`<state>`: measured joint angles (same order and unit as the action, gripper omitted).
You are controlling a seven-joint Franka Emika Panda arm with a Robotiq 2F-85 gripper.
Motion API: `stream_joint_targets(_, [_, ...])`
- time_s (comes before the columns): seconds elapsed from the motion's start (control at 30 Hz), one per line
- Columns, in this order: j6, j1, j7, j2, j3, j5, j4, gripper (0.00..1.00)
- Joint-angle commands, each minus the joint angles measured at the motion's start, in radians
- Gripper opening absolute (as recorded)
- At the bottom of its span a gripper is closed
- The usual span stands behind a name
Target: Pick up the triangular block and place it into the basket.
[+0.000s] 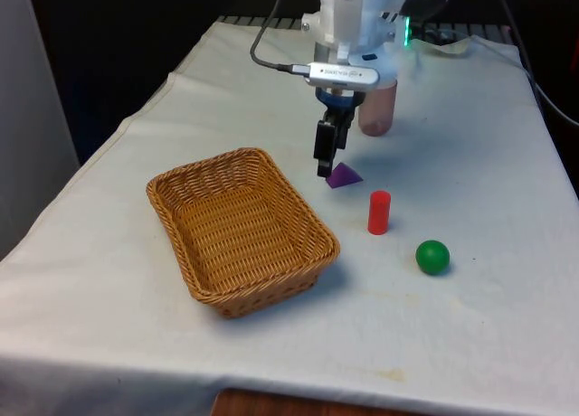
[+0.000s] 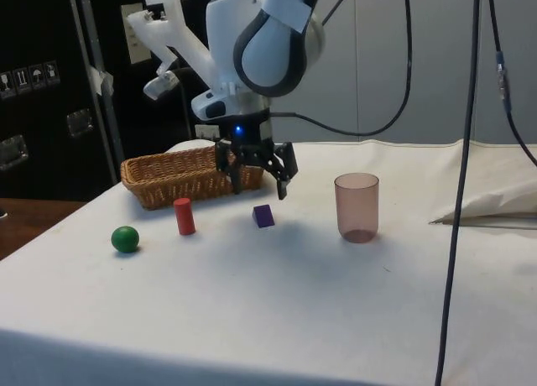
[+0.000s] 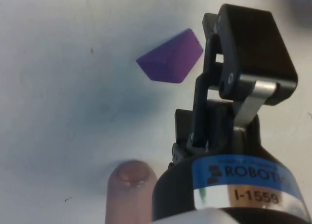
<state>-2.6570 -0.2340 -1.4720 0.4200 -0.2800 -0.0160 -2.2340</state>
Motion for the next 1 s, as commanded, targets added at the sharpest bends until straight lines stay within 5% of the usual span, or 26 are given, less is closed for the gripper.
stream_joint_targets(0.0, [-0.010,-0.005,0.000,-0.007,0.003,0.003,-0.007,1.00])
stream_joint_targets(0.23, [-0.013,-0.014,0.002,-0.014,0.022,0.008,-0.009,1.00])
stream_joint_targets(0.57, [-0.001,-0.010,-0.032,-0.011,0.031,0.003,-0.003,1.00])
stream_joint_targets(0.97, [-0.045,-0.001,-0.143,-0.003,0.038,-0.001,-0.007,1.00])
